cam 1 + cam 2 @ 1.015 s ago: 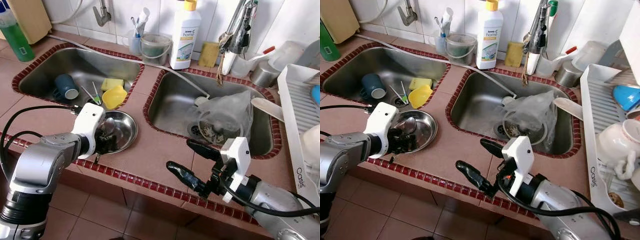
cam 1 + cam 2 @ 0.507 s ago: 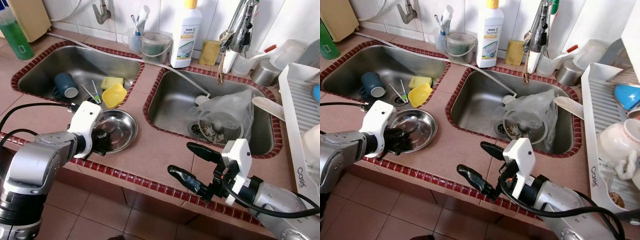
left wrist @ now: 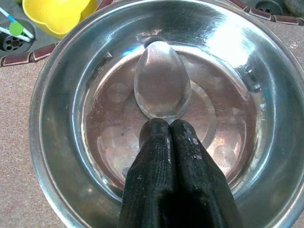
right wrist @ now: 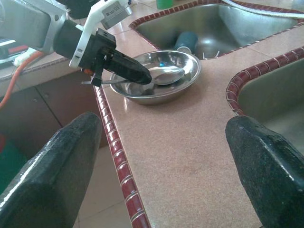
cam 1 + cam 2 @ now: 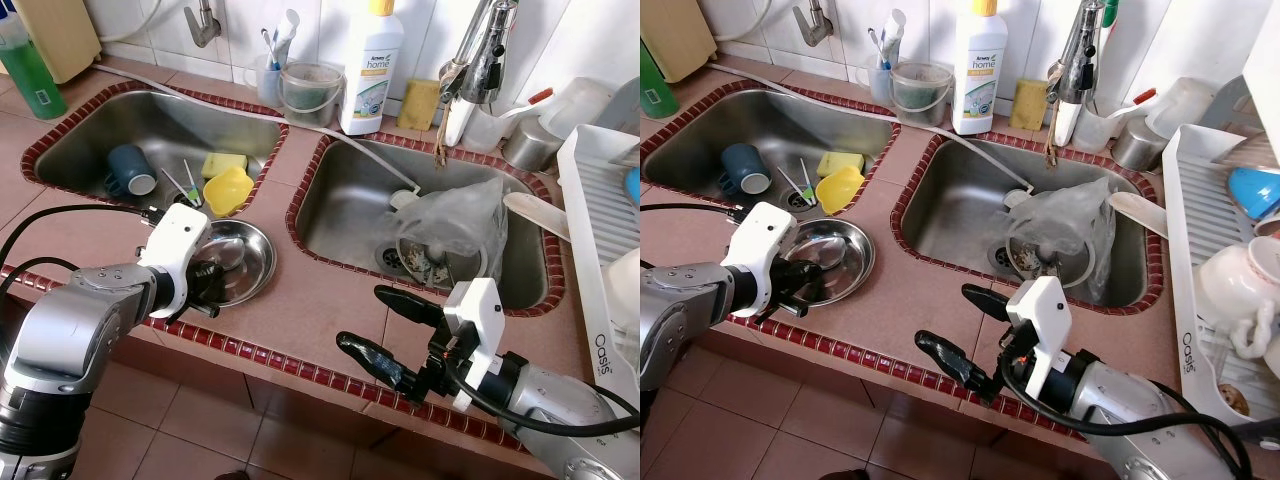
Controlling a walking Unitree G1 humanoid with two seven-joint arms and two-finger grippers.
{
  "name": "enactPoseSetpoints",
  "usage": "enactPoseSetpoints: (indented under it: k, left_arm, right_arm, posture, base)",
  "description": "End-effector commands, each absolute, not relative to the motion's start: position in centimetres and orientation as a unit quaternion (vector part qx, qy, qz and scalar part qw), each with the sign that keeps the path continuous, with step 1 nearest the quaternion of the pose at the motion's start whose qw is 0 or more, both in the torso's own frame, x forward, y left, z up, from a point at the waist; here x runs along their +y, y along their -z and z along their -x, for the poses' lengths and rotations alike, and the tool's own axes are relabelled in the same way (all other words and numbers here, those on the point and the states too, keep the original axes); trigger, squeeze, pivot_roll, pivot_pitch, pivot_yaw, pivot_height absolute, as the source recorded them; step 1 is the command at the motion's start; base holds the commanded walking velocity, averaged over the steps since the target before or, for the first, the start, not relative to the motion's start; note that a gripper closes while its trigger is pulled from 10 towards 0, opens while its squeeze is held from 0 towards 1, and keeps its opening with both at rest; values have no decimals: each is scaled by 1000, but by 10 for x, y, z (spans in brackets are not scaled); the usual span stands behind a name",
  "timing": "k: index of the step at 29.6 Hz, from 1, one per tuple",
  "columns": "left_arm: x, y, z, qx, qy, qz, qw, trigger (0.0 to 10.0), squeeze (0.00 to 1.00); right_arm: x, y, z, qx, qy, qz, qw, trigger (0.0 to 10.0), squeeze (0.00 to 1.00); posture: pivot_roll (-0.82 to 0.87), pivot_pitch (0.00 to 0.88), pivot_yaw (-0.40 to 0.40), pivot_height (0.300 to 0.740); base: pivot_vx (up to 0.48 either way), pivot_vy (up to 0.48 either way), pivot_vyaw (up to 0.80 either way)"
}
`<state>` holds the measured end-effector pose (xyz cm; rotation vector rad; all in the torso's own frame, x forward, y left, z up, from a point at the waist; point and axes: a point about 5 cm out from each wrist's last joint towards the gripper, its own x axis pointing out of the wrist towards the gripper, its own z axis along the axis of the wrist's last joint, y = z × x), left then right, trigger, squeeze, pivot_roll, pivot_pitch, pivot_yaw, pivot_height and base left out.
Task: Kitchen organization
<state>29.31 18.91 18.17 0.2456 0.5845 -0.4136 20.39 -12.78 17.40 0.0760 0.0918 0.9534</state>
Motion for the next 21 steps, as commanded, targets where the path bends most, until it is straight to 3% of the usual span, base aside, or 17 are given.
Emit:
enactPoseSetpoints:
  k: [1, 4, 5, 21]
  left_arm:
    - [187, -175, -290, 298, 217, -151, 917, 10000, 0]
    - [187, -175, -290, 297, 220, -149, 917, 10000, 0]
    - [188, -177, -291, 290, 209, -140, 923, 10000, 1000]
    - [191, -181, -291, 290, 207, -135, 925, 10000, 988]
  right_arm:
    - [-128, -179, -202, 33, -462, -32, 885, 10000, 0]
    - [-129, -179, -202, 33, -462, -31, 886, 10000, 0]
    - [-129, -179, -202, 32, -462, -31, 886, 10000, 0]
    - [-128, -179, -201, 30, -468, -30, 883, 10000, 0]
  posture:
    - [167, 159, -49, 740]
    - [167, 159, -49, 740]
    - [167, 156, -49, 740]
    - [171, 146, -52, 740]
  base:
    - [0, 0, 0]
    - [0, 0, 0]
    - [0, 0, 0]
    - [0, 0, 0]
